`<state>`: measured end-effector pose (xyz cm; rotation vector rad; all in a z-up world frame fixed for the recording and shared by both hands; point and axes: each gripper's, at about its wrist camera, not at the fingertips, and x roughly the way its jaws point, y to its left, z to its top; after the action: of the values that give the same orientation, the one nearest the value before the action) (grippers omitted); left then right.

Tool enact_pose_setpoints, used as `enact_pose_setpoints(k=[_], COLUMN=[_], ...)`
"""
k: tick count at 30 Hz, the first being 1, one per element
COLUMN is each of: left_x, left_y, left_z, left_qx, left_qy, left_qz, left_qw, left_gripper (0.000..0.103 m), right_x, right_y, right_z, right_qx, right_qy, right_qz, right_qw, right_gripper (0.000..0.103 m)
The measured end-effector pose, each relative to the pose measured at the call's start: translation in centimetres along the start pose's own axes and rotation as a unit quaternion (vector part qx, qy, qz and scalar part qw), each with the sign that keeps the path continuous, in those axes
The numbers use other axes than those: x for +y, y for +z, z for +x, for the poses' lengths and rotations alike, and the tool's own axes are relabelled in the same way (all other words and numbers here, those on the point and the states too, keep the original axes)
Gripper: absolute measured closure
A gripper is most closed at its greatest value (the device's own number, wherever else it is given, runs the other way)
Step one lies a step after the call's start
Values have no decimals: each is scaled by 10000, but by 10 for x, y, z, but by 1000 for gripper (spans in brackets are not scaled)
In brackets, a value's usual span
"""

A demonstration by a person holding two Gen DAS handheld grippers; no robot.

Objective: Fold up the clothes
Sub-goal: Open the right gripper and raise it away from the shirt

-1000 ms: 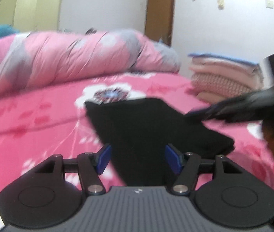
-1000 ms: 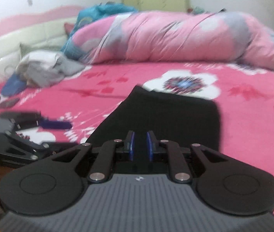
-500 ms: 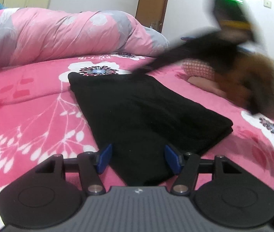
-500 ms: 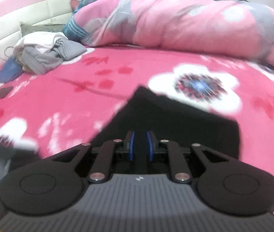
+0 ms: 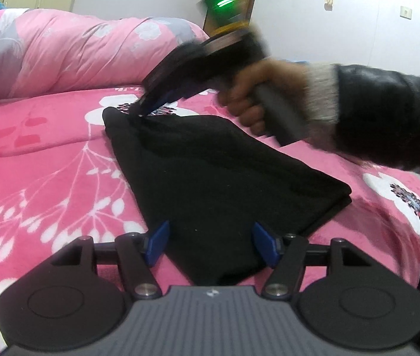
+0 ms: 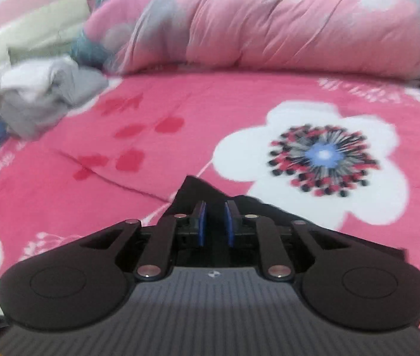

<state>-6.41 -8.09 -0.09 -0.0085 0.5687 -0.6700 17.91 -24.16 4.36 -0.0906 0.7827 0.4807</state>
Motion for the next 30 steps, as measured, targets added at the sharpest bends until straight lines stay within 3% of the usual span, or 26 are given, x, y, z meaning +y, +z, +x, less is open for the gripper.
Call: enact_pose_setpoints(k=[1,8,11,14,17,19,21,23,26,29,30], left_x=[0,1,2,1,1,0,0,1,2,3,4], left_y=[0,-2,-2,-2,-2,-2,-2,-2,-2,-1,-1], left_z=[0,-4,-4,-3,-3,-3,-3,-3,-3,-2,-2], left_qx=[0,-31,-44,-37,-22,-19,-24,-47,-62,-57,-55], left_qy=[-3,-69,-102,-87,-71,-60,-58,-82,-103,-104,-104], left_qz=[-7,-68,-88,-73,-58,-47,-42,-64,-89,-102,-106], left_qw=[10000,9999,9999,9999,10000,10000,10000,9999,9999,9999,9999], left_gripper=[39,37,37,37,36,36,36,36,35,35,35], right_x=[3,-21,1,21,14,1,-21,-29,-32,-39,-43], right_y=[2,21,16,11,19,31,33,27,7,-10,-12], right_z=[12,10,-12,7,37,34,14,-20,-46,-25,-18], right_qx=[122,-415,-182,431,279,-67,-321,-446,-132,468,424], right_qy=[-30,-320,410,770,706,55,34,109,217,-317,-327], right_qz=[-65,649,276,2,287,607,983,852,399,115,167], right_qw=[9999,9965,9986,9961,9967,9981,9946,9953,9989,9983,9984], right_gripper=[92,88,88,90,92,87,87,87,87,89,88])
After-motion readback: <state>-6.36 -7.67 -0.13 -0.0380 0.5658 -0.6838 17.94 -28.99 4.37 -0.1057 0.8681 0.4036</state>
